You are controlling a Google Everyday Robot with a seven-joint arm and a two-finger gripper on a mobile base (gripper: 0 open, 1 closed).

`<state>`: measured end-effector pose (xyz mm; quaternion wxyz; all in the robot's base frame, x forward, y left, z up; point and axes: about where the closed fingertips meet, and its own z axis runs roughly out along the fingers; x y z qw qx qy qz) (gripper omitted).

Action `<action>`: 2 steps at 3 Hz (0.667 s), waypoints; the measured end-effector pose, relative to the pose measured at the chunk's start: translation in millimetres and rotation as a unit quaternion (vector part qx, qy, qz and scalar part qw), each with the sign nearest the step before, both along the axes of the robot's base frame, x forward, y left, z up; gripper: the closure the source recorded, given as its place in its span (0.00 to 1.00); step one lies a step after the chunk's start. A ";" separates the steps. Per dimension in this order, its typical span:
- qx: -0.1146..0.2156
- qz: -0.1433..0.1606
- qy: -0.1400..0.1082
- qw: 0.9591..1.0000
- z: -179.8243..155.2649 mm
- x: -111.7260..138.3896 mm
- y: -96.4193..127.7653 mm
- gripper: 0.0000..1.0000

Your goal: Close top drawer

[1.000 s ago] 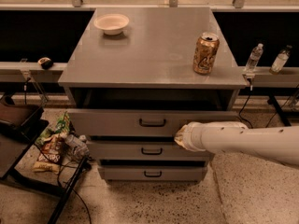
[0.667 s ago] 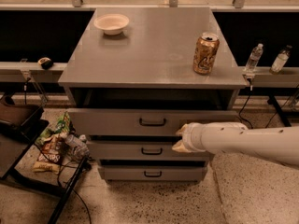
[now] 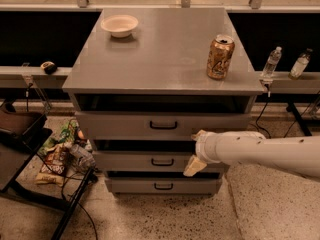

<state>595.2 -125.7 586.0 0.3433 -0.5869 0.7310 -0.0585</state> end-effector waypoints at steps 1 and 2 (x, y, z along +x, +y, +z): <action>0.000 0.000 0.000 1.000 0.0 -1.0 0.6 0.27; 0.000 0.000 0.000 1.000 0.1 -1.6 0.8 0.50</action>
Offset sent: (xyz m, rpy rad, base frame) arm -0.0233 0.0076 0.0136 -0.0555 -0.0113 0.0464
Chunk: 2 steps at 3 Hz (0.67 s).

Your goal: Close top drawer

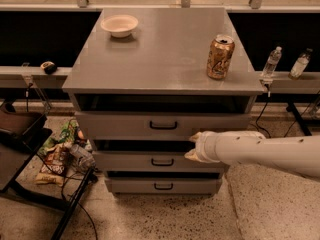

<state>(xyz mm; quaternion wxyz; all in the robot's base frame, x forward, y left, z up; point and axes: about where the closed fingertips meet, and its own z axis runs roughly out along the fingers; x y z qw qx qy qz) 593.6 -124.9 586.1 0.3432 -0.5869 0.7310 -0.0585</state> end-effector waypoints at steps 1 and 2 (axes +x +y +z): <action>-0.028 0.006 0.010 1.000 16.9 -27.4 -12.9 0.73; -0.117 0.031 0.035 0.992 63.4 -80.7 -50.3 1.00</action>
Offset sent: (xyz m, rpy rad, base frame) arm -0.1912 -0.0890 0.1819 -0.5151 0.2550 0.1308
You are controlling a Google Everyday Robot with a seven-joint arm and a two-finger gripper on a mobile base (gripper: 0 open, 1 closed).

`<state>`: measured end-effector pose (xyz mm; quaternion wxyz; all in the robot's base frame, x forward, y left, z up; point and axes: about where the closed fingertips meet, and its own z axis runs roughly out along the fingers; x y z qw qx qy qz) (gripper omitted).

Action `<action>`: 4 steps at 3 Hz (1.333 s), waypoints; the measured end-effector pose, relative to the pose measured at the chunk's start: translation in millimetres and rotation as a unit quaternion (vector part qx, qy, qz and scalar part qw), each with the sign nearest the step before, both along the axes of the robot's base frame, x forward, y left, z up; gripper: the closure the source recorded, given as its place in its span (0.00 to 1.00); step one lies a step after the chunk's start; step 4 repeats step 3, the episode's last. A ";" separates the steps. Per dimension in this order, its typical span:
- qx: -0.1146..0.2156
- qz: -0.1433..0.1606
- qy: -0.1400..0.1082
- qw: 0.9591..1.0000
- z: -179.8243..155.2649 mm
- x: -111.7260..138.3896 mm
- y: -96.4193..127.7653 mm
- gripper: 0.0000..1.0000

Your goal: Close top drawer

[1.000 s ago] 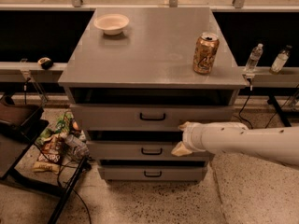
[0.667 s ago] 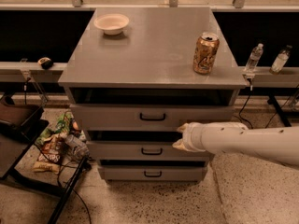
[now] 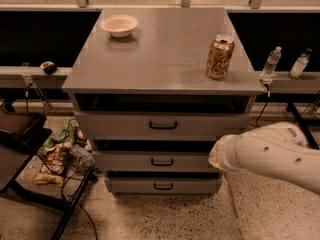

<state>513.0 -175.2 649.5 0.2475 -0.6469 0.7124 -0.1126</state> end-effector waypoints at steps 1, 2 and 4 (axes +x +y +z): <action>-0.037 0.033 -0.051 0.997 95.7 0.7 1.4 1.00; -0.061 0.044 -0.081 0.994 180.8 15.1 -6.6 1.00; -0.094 0.055 -0.069 0.992 249.2 23.7 -20.5 0.73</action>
Offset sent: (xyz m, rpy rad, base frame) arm -0.0927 -0.0926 0.2367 -0.4229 0.4588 0.0353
